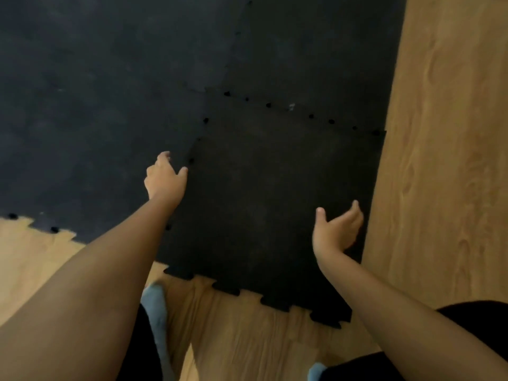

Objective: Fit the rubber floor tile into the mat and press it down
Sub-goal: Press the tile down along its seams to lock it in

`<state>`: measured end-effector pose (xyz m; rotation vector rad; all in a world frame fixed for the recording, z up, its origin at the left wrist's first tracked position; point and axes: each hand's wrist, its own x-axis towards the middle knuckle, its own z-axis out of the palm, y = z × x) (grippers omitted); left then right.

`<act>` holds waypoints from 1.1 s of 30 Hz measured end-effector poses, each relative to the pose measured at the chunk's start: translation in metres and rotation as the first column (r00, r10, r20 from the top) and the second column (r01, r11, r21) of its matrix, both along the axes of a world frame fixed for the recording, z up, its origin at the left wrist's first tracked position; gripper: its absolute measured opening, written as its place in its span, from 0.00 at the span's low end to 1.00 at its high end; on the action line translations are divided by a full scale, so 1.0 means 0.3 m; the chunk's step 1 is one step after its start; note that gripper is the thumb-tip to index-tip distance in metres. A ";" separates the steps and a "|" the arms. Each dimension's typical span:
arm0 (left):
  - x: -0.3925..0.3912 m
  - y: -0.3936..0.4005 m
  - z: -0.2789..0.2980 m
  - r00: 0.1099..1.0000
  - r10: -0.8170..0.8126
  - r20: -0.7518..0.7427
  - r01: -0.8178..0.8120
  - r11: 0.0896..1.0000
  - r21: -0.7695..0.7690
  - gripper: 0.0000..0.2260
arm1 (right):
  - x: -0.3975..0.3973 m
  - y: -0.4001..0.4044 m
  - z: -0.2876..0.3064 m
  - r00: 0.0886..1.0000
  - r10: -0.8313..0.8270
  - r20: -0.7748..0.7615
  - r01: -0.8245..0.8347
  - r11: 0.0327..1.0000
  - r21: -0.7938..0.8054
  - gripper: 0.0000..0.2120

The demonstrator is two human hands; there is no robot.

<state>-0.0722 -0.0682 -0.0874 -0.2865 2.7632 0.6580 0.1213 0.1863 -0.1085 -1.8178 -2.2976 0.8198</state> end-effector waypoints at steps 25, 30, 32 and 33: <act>0.345 -0.197 -0.306 0.977 -0.214 0.023 0.213 0.944 -0.253 0.31 | -0.689 -0.716 -0.211 -0.096 0.916 0.389 -0.979 -0.157 0.128 0.32; 0.327 -0.202 -0.322 0.967 -0.254 0.033 0.253 0.931 -0.263 0.32 | -0.702 -0.714 -0.257 -0.090 0.911 0.402 -0.965 -0.180 0.190 0.30; 0.329 -0.202 -0.318 0.966 -0.256 0.041 0.257 0.930 -0.262 0.32 | -0.705 -0.714 -0.262 -0.095 0.917 0.387 -0.966 -0.179 0.188 0.31; 0.329 -0.203 -0.316 0.964 -0.260 0.052 0.264 0.928 -0.262 0.32 | -0.704 -0.712 -0.260 -0.097 0.920 0.380 -0.967 -0.177 0.183 0.31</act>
